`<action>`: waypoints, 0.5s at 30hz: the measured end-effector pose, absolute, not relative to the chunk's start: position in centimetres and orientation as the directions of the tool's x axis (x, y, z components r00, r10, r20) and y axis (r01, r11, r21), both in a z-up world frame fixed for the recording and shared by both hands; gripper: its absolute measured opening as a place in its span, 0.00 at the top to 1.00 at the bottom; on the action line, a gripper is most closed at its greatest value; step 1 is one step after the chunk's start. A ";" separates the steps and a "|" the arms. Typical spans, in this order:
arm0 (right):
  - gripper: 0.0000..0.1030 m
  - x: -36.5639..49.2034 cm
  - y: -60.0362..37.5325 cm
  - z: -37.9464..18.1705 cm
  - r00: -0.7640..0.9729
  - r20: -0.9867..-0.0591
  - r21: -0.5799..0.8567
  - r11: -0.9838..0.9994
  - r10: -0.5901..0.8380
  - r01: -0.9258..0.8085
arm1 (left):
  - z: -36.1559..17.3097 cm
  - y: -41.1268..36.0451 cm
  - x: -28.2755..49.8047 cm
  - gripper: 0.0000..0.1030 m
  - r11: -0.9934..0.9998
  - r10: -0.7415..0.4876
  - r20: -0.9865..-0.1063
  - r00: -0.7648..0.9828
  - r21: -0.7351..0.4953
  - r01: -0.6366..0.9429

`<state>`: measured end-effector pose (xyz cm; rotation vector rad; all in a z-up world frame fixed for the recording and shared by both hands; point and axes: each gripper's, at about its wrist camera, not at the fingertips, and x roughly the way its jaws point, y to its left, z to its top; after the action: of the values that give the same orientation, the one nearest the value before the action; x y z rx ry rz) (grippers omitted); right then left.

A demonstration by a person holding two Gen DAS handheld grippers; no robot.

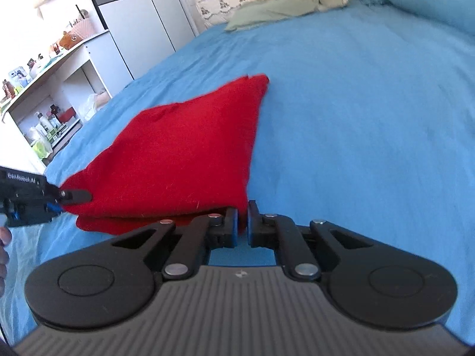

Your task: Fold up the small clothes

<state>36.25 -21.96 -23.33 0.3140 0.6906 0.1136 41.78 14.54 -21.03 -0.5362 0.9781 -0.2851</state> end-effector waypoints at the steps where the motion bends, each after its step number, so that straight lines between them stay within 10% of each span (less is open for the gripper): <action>1: 0.80 36.3 -21.9 -23.7 0.760 -0.616 0.312 0.950 0.206 -0.005 | -21.5 14.6 41.8 0.89 0.831 -0.462 -0.710 0.532 -0.555 -0.019; 6: 0.73 36.4 -21.5 -23.5 0.747 -0.630 0.272 0.961 0.211 -0.043 | -20.5 14.5 41.5 0.69 0.849 -0.442 -0.710 0.548 -0.529 -0.001; 8: 0.30 36.1 -21.5 -22.7 0.757 -0.628 0.223 0.974 0.179 -0.046 | -19.2 14.9 41.3 0.35 0.853 -0.430 -0.695 0.576 -0.522 0.006; 10: 0.06 35.5 -21.8 -21.5 0.792 -0.592 0.185 0.982 0.149 -0.046 | -17.8 15.4 41.5 0.21 0.855 -0.428 -0.662 0.615 -0.517 0.039; 15: 0.00 37.5 -23.8 -18.4 0.788 -0.566 0.250 0.961 0.243 -0.116 | -14.8 14.8 45.3 0.01 0.914 -0.351 -0.668 0.656 -0.397 0.085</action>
<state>37.47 -23.80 -18.39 0.2073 0.6361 0.1949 45.28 14.78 -14.79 -0.3484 0.8222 -0.2527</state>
